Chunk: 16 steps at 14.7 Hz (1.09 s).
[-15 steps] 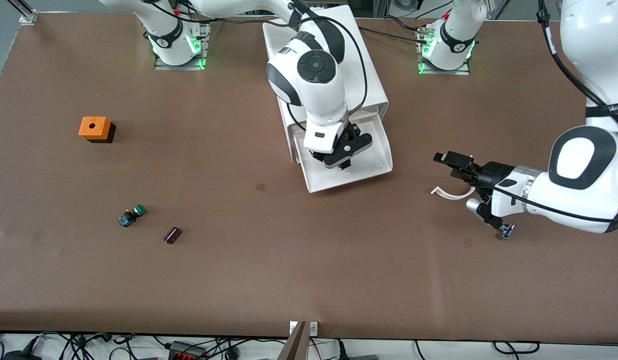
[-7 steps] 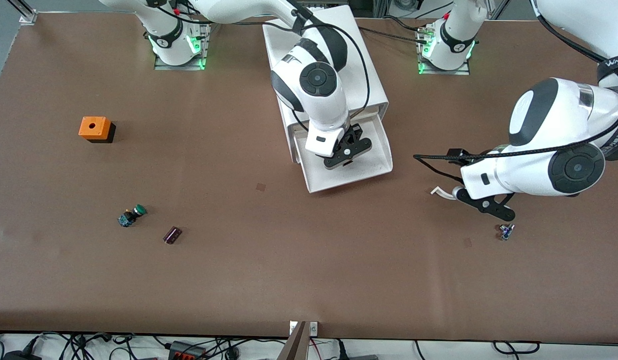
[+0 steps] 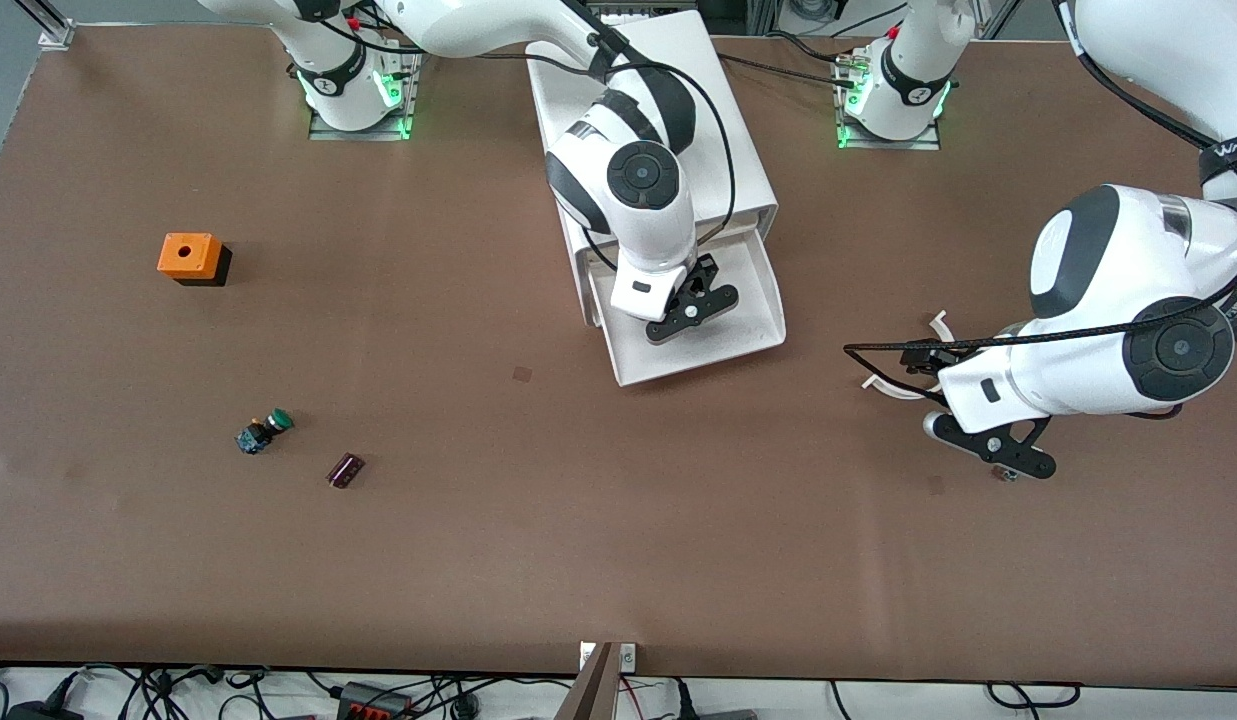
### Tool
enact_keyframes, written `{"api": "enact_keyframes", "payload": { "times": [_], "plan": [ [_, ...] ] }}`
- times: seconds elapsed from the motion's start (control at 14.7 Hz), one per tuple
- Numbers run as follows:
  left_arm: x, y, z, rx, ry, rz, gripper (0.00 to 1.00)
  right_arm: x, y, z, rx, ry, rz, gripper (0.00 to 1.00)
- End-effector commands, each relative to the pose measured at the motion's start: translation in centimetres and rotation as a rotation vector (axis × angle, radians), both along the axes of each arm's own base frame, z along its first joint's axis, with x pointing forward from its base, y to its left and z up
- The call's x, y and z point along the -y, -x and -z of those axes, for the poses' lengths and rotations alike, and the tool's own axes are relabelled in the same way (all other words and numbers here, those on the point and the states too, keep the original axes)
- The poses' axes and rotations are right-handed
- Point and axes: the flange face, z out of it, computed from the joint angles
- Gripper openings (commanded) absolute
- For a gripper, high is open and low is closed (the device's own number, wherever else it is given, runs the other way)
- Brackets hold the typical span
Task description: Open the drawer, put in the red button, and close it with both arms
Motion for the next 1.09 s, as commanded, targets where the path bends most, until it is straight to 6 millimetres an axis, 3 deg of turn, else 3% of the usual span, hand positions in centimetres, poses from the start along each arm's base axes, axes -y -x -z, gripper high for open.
{"api": "enact_keyframes", "payload": {
  "times": [0.0, 0.07, 0.2, 0.34, 0.48, 0.55, 0.61, 0.75, 1.02],
  "plan": [
    [0.3, -0.4, -0.5, 0.019, -0.02, -0.008, 1.0, -0.2, -0.2, -0.8, 0.005, 0.002, 0.013, 1.0],
    [0.3, -0.4, -0.5, 0.02, -0.022, -0.009, 1.0, 0.1, -0.5, -0.9, -0.002, 0.009, 0.017, 1.0],
    [-0.2, -0.5, -0.6, 0.018, -0.015, -0.011, 1.0, 0.7, -1.6, -4.6, 0.012, -0.008, 0.045, 1.0],
    [0.2, -0.4, -0.7, 0.02, -0.018, -0.012, 1.0, 3.7, -4.7, -8.0, 0.04, 0.002, 0.098, 1.0],
    [0.5, -0.3, -0.7, 0.021, -0.025, -0.059, 1.0, 8.5, -8.1, -10.7, 0.069, 0.027, 0.168, 1.0],
    [0.8, -0.3, -0.7, 0.023, -0.029, -0.091, 1.0, 11.8, -10.1, -11.7, 0.075, 0.054, 0.205, 1.0],
    [1.2, -0.3, -0.8, 0.031, -0.033, -0.124, 1.0, 13.9, -11.4, -12.0, 0.076, 0.071, 0.221, 1.0],
    [2.8, -1.0, -0.8, 0.106, -0.006, -0.203, 1.0, 20.4, -14.3, -14.4, 0.061, 0.083, 0.275, 1.0],
    [6.5, -1.0, 3.3, 0.147, 0.045, -0.363, 1.0, 32.1, -18.7, -16.9, 0.04, 0.078, 0.402, 1.0]
  ]
}}
